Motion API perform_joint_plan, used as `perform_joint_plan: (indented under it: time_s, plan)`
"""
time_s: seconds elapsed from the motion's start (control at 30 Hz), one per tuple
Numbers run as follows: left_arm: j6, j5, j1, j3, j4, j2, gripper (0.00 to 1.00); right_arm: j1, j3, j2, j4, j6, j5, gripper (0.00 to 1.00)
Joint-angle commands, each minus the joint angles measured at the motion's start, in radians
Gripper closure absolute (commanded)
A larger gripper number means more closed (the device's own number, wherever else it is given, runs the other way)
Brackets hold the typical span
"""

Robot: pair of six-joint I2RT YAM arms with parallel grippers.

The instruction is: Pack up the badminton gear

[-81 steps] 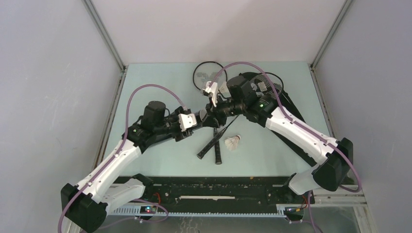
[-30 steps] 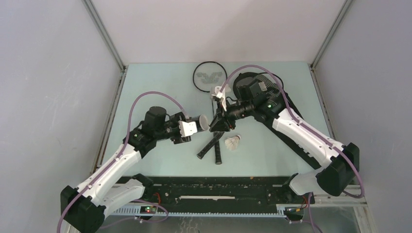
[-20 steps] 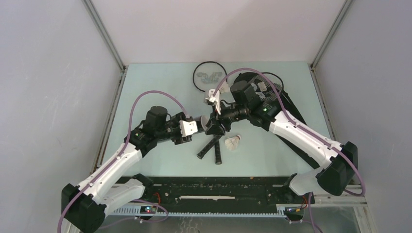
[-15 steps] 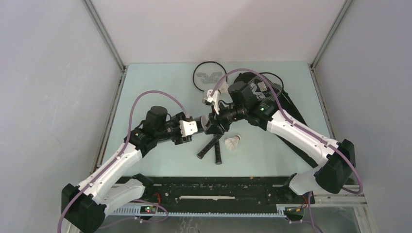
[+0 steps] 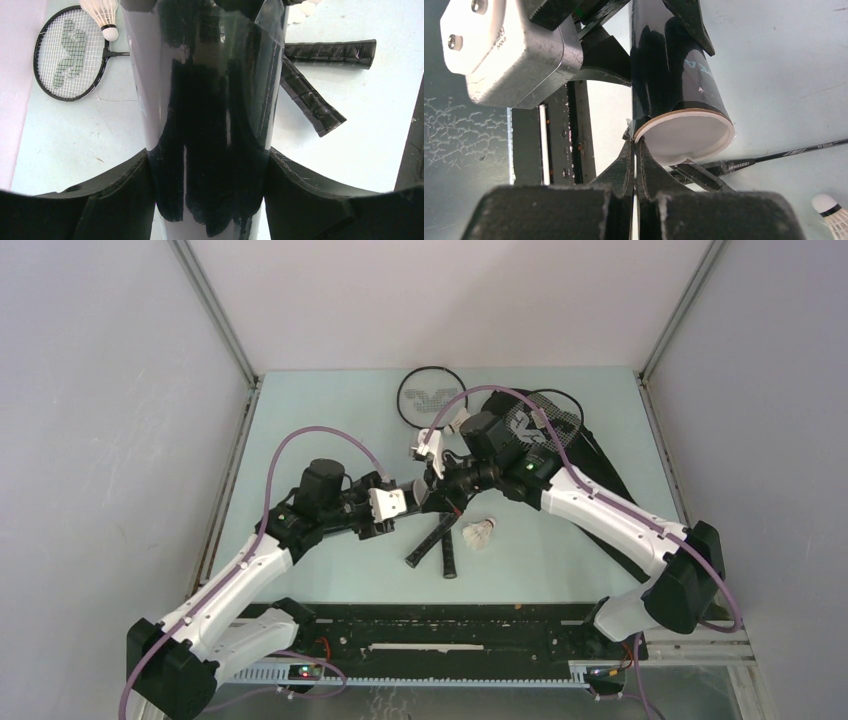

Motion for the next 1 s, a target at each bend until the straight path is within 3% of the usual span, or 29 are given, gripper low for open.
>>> perform_joint_plan:
  time_s: [0.0, 0.33, 0.97]
  plan:
    - [0.002, 0.035, 0.002, 0.017, 0.044, -0.025, 1.00, -0.014, 0.043, -0.001, 0.007, -0.021, -0.033, 1.00]
    - [0.110, 0.016, 0.002, 0.002, 0.017, -0.036, 1.00, -0.076, 0.043, -0.004, -0.116, -0.181, -0.271, 1.00]
    - [0.211, 0.002, -0.011, -0.007, -0.038, -0.044, 1.00, -0.127, 0.060, 0.036, -0.203, -0.224, -0.416, 1.00]
